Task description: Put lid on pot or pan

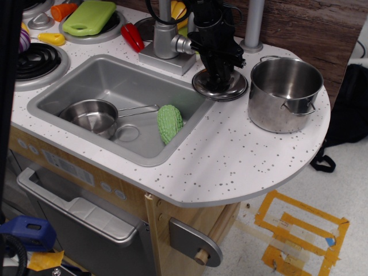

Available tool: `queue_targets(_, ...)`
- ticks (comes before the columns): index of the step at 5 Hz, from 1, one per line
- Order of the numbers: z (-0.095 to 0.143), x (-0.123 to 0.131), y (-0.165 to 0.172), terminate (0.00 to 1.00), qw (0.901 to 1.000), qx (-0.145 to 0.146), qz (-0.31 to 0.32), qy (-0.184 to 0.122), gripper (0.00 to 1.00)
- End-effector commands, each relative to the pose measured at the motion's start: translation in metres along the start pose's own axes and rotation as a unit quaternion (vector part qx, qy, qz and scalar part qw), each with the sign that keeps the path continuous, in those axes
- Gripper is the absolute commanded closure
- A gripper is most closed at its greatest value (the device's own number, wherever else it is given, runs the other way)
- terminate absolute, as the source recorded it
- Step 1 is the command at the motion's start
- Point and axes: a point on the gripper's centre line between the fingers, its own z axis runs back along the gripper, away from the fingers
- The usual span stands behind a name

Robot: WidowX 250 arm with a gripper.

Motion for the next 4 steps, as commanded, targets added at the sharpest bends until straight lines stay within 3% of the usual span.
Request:
queue_targets(1,0.018,0.012,0.007,0.0,0.9997,0.002,0.011,-0.023,0.0)
queue_targets(2,0.046,0.018,0.002,0.0,0.9991,0.042,0.004,-0.004,1.0)
queue_targets(4,0.098,0.029,-0.009,0.0,0.9956,0.09,0.01,0.023,1.0)
